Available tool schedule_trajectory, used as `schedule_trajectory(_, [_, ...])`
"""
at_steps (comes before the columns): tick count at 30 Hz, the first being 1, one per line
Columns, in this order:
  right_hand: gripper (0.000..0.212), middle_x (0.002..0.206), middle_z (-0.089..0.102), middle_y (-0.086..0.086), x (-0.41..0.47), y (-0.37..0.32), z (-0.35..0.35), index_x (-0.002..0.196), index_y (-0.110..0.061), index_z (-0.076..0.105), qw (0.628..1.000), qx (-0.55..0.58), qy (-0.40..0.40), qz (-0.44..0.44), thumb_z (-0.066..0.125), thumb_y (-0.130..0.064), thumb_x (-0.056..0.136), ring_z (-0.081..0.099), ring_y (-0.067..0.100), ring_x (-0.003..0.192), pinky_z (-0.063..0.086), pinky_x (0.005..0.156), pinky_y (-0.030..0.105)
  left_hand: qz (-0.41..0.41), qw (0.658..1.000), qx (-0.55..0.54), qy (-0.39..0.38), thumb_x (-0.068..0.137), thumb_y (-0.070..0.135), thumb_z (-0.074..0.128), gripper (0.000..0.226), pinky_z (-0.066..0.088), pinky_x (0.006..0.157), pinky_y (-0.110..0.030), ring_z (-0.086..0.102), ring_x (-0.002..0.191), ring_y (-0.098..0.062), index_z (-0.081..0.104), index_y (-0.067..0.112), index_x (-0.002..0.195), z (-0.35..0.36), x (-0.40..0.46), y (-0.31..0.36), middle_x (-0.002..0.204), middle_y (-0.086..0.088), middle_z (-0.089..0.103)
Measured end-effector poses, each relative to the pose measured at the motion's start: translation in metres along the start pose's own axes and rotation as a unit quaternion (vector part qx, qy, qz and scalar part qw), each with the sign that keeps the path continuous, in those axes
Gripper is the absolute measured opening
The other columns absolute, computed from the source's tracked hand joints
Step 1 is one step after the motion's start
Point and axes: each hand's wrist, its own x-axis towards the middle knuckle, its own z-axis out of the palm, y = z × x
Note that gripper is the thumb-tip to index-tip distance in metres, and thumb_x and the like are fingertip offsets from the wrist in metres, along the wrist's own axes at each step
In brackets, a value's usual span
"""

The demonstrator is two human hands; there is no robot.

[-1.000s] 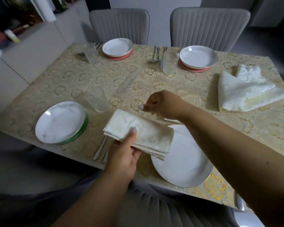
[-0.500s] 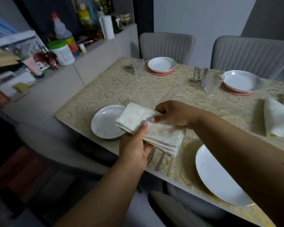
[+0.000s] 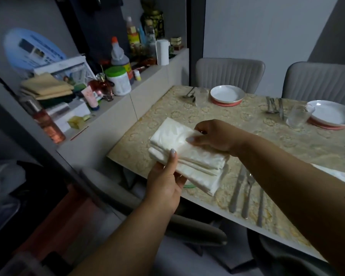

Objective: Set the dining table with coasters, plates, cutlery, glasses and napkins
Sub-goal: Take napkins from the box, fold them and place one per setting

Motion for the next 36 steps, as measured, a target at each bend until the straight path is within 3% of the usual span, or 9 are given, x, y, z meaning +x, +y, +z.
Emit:
schedule_trajectory(4, [0.025, 0.071, 0.060, 0.001, 0.031, -0.006, 0.006, 0.079, -0.016, 0.062, 0.995, 0.072, 0.059, 0.047, 0.070, -0.039, 0.083, 0.056, 0.016, 0.061, 0.046, 0.057, 0.027, 0.003, 0.999, 0.021, 0.039, 0.089, 0.018, 0.064, 0.024, 0.059, 0.066, -0.031, 0.071, 0.094, -0.020, 0.064, 0.012, 0.112, -0.026, 0.020, 0.019, 0.112, -0.009, 0.071])
schedule_trajectory(10, [0.012, 0.072, 0.048, -0.006, 0.103, 0.012, -0.025, 0.081, -0.022, 0.058, 0.984, -0.052, 0.149, 0.078, 0.058, -0.030, 0.090, 0.049, 0.021, 0.080, 0.039, 0.072, 0.031, -0.001, 0.994, 0.026, 0.102, 0.090, 0.018, 0.064, 0.027, 0.058, 0.057, -0.026, 0.068, 0.091, -0.019, 0.063, 0.007, 0.115, -0.046, 0.058, 0.042, 0.109, -0.012, 0.069])
schedule_trajectory(14, [0.035, 0.095, 0.056, 0.003, 0.153, 0.040, -0.027, 0.119, -0.014, 0.059, 0.974, -0.165, 0.104, 0.115, 0.056, -0.034, 0.091, 0.049, 0.023, 0.089, 0.036, 0.076, 0.030, -0.023, 0.989, 0.056, 0.137, 0.087, 0.021, 0.068, 0.020, 0.056, 0.070, -0.032, 0.068, 0.097, -0.022, 0.067, 0.010, 0.103, -0.050, 0.088, 0.046, 0.108, -0.011, 0.070])
schedule_trajectory(16, [0.039, 0.114, 0.059, 0.011, 0.176, 0.057, -0.022, 0.124, -0.011, 0.059, 0.966, -0.214, 0.075, 0.127, 0.054, -0.033, 0.092, 0.053, 0.026, 0.098, 0.039, 0.077, 0.029, -0.030, 0.986, 0.069, 0.146, 0.087, 0.021, 0.067, 0.010, 0.054, 0.073, -0.033, 0.066, 0.096, -0.021, 0.066, 0.014, 0.094, -0.047, 0.104, 0.047, 0.105, -0.009, 0.070])
schedule_trajectory(20, [0.038, 0.121, 0.058, 0.014, 0.216, 0.095, -0.013, 0.124, -0.009, 0.059, 0.954, -0.260, 0.007, 0.150, 0.052, -0.028, 0.093, 0.055, 0.029, 0.108, 0.042, 0.082, 0.031, -0.042, 0.984, 0.088, 0.146, 0.087, 0.023, 0.066, 0.009, 0.054, 0.079, -0.034, 0.065, 0.096, -0.020, 0.063, 0.017, 0.093, -0.038, 0.136, 0.041, 0.102, -0.005, 0.069])
schedule_trajectory(23, [0.035, 0.113, 0.061, 0.011, 0.238, 0.121, -0.009, 0.118, -0.008, 0.061, 0.941, -0.290, -0.070, 0.162, 0.050, -0.030, 0.094, 0.056, 0.025, 0.099, 0.039, 0.077, 0.028, -0.044, 0.985, 0.094, 0.137, 0.087, 0.023, 0.066, 0.011, 0.054, 0.085, -0.037, 0.067, 0.096, -0.020, 0.063, 0.018, 0.096, -0.036, 0.157, 0.034, 0.098, -0.004, 0.072])
schedule_trajectory(27, [0.032, 0.080, 0.057, 0.005, 0.261, 0.145, -0.001, 0.101, -0.011, 0.062, 0.918, -0.309, -0.177, 0.176, 0.047, -0.039, 0.096, 0.049, 0.016, 0.065, 0.037, 0.066, 0.027, -0.053, 0.985, 0.099, 0.131, 0.087, 0.024, 0.065, 0.014, 0.054, 0.080, -0.034, 0.070, 0.093, -0.017, 0.064, 0.017, 0.099, -0.041, 0.175, 0.024, 0.091, 0.000, 0.076])
schedule_trajectory(31, [0.043, 0.065, 0.046, 0.004, 0.275, 0.160, 0.012, 0.112, -0.003, 0.065, 0.893, -0.318, -0.225, 0.224, 0.053, -0.040, 0.093, 0.040, 0.015, 0.053, 0.031, 0.052, 0.025, -0.061, 0.983, 0.092, 0.150, 0.087, 0.022, 0.064, 0.011, 0.053, 0.082, -0.036, 0.069, 0.091, -0.017, 0.063, 0.017, 0.096, -0.047, 0.183, 0.015, 0.083, 0.002, 0.076])
schedule_trajectory(36, [0.047, 0.099, 0.052, 0.007, 0.286, 0.176, 0.032, 0.124, -0.001, 0.057, 0.888, -0.345, -0.204, 0.224, 0.056, -0.037, 0.093, 0.050, 0.020, 0.088, 0.042, 0.085, 0.031, -0.063, 0.982, 0.094, 0.151, 0.088, 0.021, 0.063, 0.010, 0.053, 0.084, -0.037, 0.069, 0.092, -0.017, 0.063, 0.018, 0.098, -0.051, 0.189, 0.010, 0.086, 0.001, 0.076])
